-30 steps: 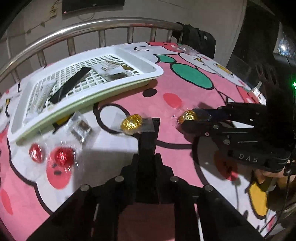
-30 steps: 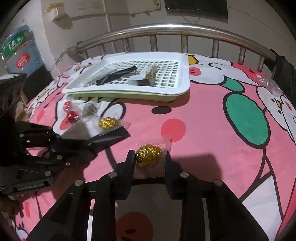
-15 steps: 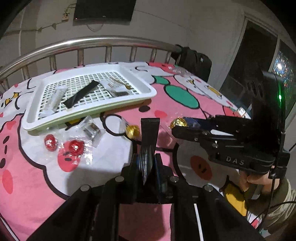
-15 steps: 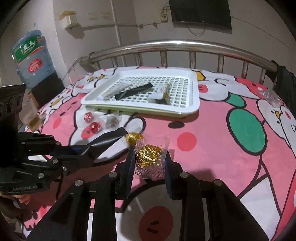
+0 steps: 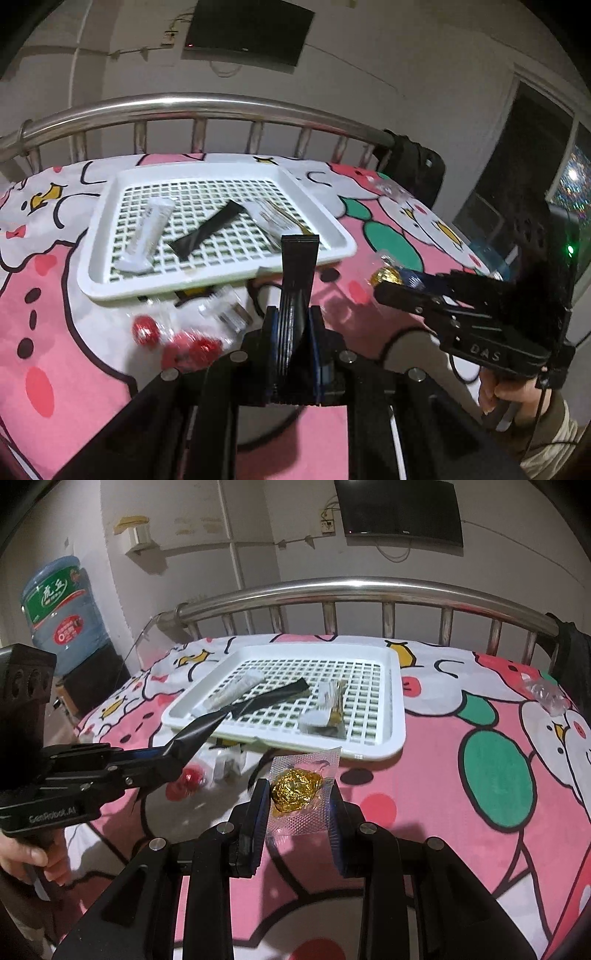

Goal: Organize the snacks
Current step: 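Carry the gold candy and black stick packet over the white tray, then open both grippers to drop the snacks into the tray and lift away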

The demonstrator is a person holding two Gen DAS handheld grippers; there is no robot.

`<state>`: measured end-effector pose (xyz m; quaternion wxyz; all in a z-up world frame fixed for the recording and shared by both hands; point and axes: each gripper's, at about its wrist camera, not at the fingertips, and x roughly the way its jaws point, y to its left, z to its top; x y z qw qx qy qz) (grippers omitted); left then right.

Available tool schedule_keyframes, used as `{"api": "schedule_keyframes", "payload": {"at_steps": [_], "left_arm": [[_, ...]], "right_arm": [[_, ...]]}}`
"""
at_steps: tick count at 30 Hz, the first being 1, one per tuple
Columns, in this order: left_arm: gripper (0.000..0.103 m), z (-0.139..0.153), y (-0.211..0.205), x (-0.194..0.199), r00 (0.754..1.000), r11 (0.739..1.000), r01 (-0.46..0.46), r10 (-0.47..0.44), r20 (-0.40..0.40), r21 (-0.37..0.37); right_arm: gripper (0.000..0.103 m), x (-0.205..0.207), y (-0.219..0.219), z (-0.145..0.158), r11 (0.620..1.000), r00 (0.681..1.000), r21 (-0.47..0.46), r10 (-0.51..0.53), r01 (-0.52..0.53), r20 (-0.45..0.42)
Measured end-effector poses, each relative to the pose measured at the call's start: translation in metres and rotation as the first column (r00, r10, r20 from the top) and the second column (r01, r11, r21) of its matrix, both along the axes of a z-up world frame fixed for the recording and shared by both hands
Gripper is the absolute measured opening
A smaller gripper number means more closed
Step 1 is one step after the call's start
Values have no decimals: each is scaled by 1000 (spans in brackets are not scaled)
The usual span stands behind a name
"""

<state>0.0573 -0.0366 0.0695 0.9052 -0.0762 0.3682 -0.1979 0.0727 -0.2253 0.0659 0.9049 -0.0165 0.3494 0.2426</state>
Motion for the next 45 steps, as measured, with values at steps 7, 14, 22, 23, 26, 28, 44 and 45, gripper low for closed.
{"api": "schedule_keyframes", "payload": {"at_steps": [7,14,22,23,26,28,44,45], "left_arm": [[17,-1,12,33,998,997,-66,65,-12,-26],[17,-1,16,62,994,995,-104,104,-19,-10],[17,-3,25,94,988,989,-147,148,-33,20],[17,-4,27,98,987,988,-153,154,-38,20],[17,-10,32,108,984,985,-169,171,-52,25],[17,-14,34,113,982,984,-174,176,-63,26],[21,-44,44,138,968,978,-206,210,-136,41],[24,-44,46,138,966,976,-214,216,-141,31]], "right_arm": [[28,35,4,6,1000,1000,7,-15,15,-1],[28,66,8,10,1000,1000,6,-20,20,-11],[28,103,14,4,999,998,-13,-40,39,-44],[28,107,15,3,999,998,-14,-42,41,-50],[28,119,17,-4,998,996,-28,-52,50,-69],[28,126,18,-8,998,995,-29,-56,54,-86],[31,151,18,-26,996,984,-7,-84,84,-156],[41,151,17,-26,996,984,0,-85,87,-159]]}}
